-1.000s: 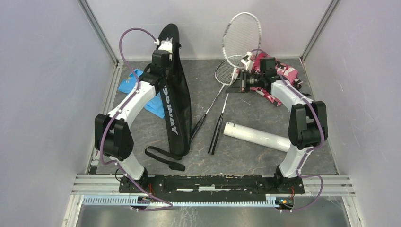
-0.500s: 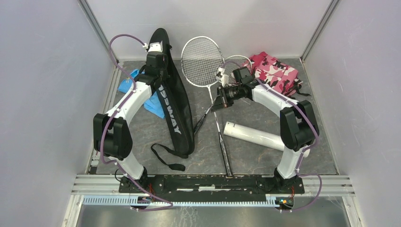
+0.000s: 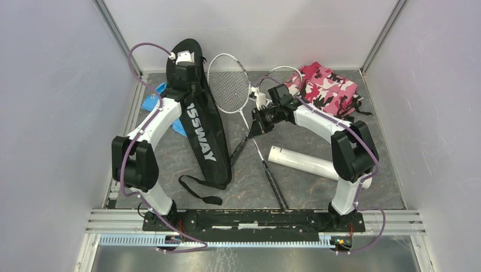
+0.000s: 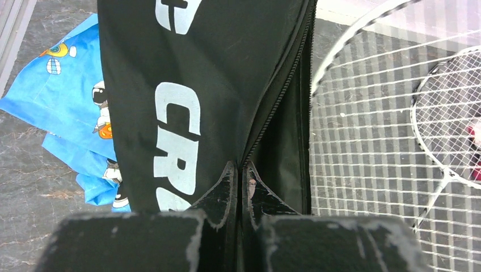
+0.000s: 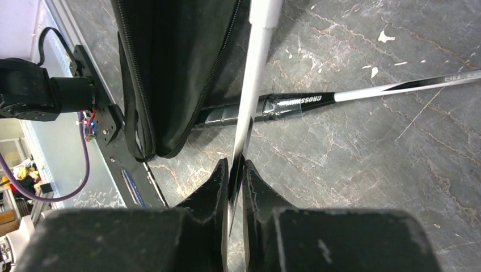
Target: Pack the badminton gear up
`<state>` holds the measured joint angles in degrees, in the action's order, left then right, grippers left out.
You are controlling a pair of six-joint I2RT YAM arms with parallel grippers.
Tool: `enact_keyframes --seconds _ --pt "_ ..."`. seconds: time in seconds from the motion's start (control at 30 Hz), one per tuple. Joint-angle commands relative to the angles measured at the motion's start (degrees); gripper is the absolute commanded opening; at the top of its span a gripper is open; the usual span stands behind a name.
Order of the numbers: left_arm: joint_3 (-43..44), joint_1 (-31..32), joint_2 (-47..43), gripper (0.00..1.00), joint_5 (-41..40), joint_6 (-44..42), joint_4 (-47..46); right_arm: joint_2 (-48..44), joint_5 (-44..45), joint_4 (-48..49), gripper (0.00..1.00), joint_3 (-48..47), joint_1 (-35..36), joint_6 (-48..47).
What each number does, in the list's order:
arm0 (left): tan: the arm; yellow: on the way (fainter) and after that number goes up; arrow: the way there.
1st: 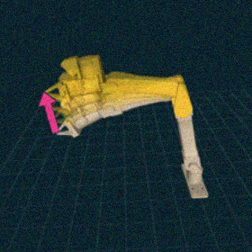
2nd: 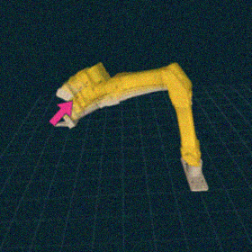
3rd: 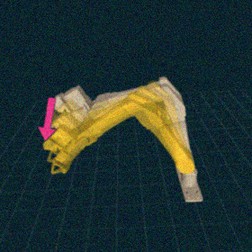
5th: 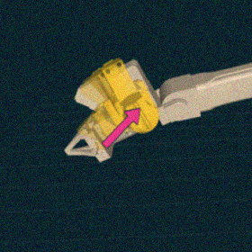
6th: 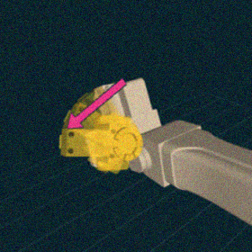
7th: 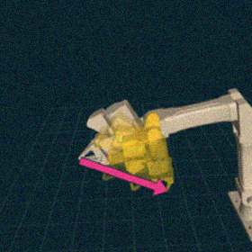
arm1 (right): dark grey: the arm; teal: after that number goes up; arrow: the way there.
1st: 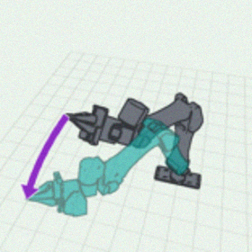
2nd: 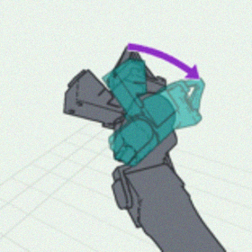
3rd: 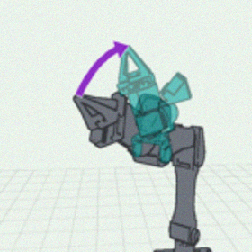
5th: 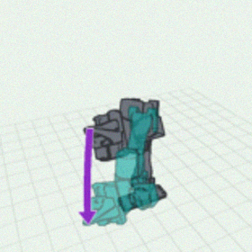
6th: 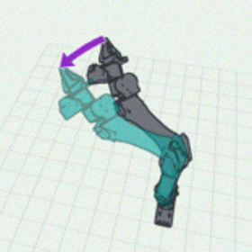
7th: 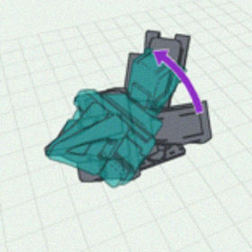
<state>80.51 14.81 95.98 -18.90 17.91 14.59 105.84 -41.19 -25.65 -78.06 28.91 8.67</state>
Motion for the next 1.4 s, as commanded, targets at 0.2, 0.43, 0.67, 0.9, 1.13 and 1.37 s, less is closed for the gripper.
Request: enact_keyframes --seconds 0.2,0.43,0.67,0.9,1.13,1.37 --pt "0.2 -0.2 -0.6 0.02 -1.6 2.8 -4.9 -4.3 3.2 5.1 0.0 2.4 0.9 -3.4" --pt "-0.1 -1.3 -0.2 0.02 -3.4 2.3 -4.2 -7.9 3.7 9.1 0.0 5.5 -1.0 -1.1" --pt "-2.0 -2.7 -1.3 0.02 -2.9 1.9 -4.8 -10.3 1.1 12.1 0.0 8.1 -2.7 1.3" --pt "-2.3 -2.7 -0.9 0.02 -2.5 2.6 -5.1 -13.1 -0.2 14.1 0.0 9.4 -3.0 1.2" --pt "-1.9 -2.7 -0.5 0.02 -1.8 3.6 -5.6 -15.0 -4.5 16.0 0.0 11.0 -2.9 1.4" --pt "-1.6 -2.7 -0.6 0.02 0.9 5.8 -6.5 -13.7 -5.2 16.5 0.0 12.5 -2.3 1.6"
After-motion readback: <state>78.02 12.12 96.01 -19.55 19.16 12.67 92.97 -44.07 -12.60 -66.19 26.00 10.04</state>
